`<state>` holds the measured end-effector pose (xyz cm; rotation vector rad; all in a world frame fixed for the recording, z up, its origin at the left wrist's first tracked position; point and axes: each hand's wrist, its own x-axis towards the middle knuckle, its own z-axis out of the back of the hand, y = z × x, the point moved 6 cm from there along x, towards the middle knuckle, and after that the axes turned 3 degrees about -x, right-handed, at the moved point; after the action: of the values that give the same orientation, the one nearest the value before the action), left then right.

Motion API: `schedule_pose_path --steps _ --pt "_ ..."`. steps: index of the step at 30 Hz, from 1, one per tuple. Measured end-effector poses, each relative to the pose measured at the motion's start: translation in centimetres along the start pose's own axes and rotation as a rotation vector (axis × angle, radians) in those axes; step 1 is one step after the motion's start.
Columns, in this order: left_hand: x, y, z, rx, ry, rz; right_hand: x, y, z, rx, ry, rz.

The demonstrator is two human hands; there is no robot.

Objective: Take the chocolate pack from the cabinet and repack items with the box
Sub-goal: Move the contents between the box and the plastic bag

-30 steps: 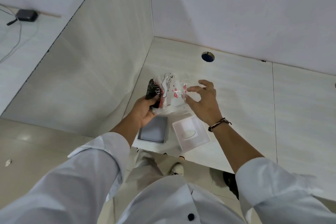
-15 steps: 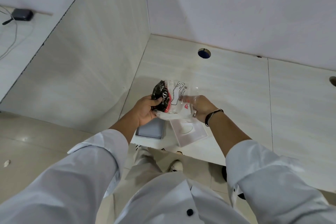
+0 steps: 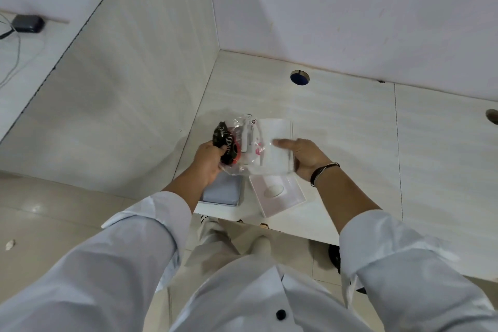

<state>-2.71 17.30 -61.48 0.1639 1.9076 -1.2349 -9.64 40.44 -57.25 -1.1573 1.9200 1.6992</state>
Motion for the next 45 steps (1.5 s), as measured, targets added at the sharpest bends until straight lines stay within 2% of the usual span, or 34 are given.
schedule_pose_path --steps 3,6,10,13,16,19,21,23,28,32,36,42,45 --pt "0.9 -1.1 2.2 -0.018 -0.181 -0.077 -0.1 1.1 2.5 0.017 -0.042 0.051" --pt "0.6 -2.1 3.0 -0.133 -0.274 -0.176 -0.7 1.7 4.3 0.066 0.001 0.070" --pt "-0.1 -2.8 2.2 -0.264 -0.257 -0.273 -1.4 0.1 5.0 0.030 0.114 0.039" --pt "0.0 -2.1 0.9 -0.239 -0.239 -0.233 -0.9 -2.8 4.7 -0.251 0.054 0.023" --pt "-0.6 -0.9 -1.1 -0.055 -0.110 -0.179 -0.9 -3.9 3.9 -0.534 -0.039 0.062" --pt "-2.0 0.6 -3.2 0.439 0.048 -0.208 -0.6 -4.1 3.3 -0.856 -0.108 0.090" --pt "-2.6 2.3 -4.4 0.687 0.146 -0.240 -0.9 -3.9 2.5 -1.056 -0.155 0.125" --pt "-2.8 4.1 -4.8 0.880 0.200 -0.262 -1.1 -4.0 1.7 -1.156 -0.154 0.143" --pt "-3.2 6.3 -4.6 0.980 0.206 -0.293 -1.0 -4.9 0.8 -1.264 -0.104 0.074" --pt "-3.5 5.9 -4.7 1.008 0.117 -0.360 -0.9 -5.9 0.0 -1.311 -0.030 0.037" --pt "-3.3 5.9 -5.1 1.062 0.054 -0.343 -1.5 -5.4 -0.2 -1.353 -0.306 0.272" --pt "-3.1 6.0 -5.7 0.995 0.128 -0.321 -1.6 -6.5 -0.5 -1.571 -0.444 0.383" --pt "-3.1 6.1 -5.9 1.037 0.100 -0.362 -1.9 -6.3 0.4 -1.568 -0.621 0.404"
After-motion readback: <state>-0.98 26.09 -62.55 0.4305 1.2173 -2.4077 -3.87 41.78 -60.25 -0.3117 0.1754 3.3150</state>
